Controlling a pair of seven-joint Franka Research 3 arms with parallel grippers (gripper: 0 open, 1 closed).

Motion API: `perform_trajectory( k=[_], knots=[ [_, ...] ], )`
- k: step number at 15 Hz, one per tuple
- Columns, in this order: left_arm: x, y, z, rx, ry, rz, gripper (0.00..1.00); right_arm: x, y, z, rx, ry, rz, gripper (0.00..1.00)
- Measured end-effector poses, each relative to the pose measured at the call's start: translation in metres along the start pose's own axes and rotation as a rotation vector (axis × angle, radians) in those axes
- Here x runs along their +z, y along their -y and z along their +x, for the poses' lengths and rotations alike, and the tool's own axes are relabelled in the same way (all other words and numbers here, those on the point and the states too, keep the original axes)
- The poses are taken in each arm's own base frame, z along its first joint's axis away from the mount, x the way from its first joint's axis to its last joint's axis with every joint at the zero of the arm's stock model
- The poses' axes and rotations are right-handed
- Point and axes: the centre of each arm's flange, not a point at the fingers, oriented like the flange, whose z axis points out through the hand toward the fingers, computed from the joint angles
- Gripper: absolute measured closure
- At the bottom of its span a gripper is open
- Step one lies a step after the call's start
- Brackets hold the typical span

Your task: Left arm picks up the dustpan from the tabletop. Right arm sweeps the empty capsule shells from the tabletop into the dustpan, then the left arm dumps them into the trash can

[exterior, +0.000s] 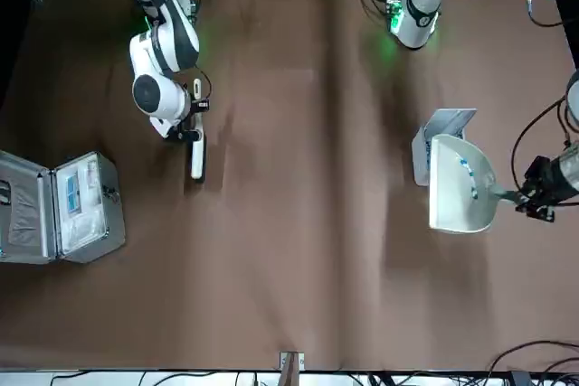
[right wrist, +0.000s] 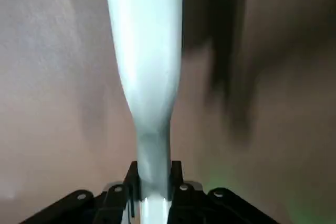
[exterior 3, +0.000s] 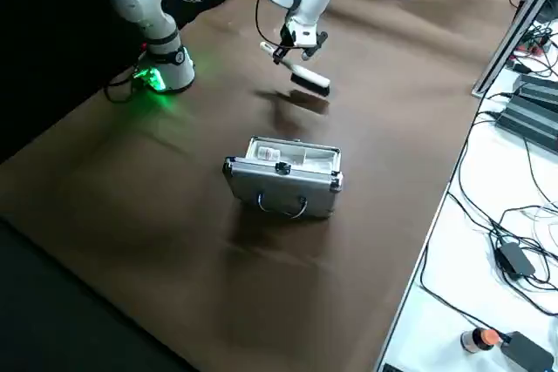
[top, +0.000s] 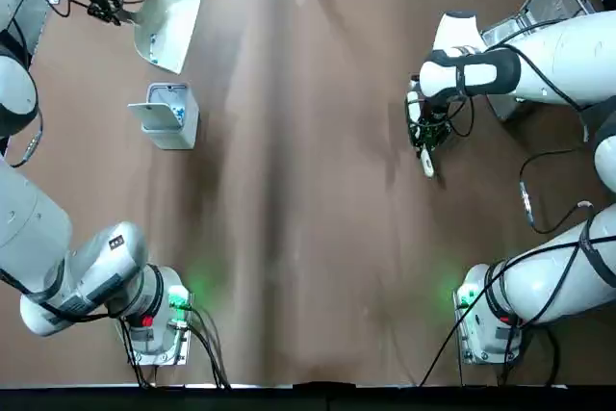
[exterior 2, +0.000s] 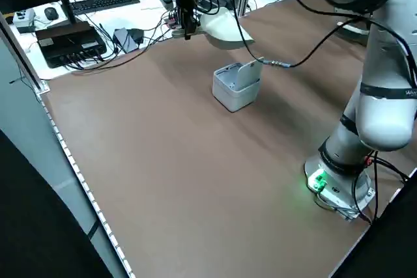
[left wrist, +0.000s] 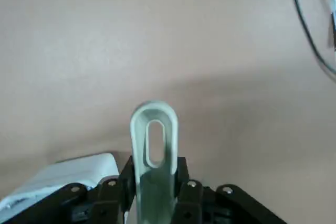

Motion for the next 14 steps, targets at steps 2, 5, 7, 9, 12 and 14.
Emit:
perform_trajectory(
  k=[2, 5, 7, 9, 12, 14],
  knots=[
    [-0.003, 0.006, 0.005, -0.002, -0.026, -0.022, 0.67, 0.001, 0.005, -0.002, -0.011, -0.006, -0.004, 0.73],
    [-0.002, 0.009, 0.001, 0.003, -0.062, -0.055, 0.67, 0.001, 0.010, -0.001, -0.019, -0.031, -0.002, 0.73],
    [-0.003, 0.015, 0.002, 0.017, -0.084, -0.078, 0.67, 0.003, 0.009, 0.001, -0.017, -0.045, 0.000, 0.73],
    [-0.006, 0.023, 0.004, 0.030, -0.109, -0.109, 0.67, 0.010, 0.008, 0.001, -0.015, -0.042, -0.002, 0.73],
    [-0.009, 0.033, 0.000, 0.047, -0.150, -0.174, 0.67, 0.022, 0.009, 0.004, -0.009, -0.035, -0.008, 0.73],
    [-0.009, 0.042, -0.005, 0.078, -0.176, -0.211, 0.67, 0.028, 0.011, 0.006, -0.009, -0.030, -0.012, 0.73]
  ],
)
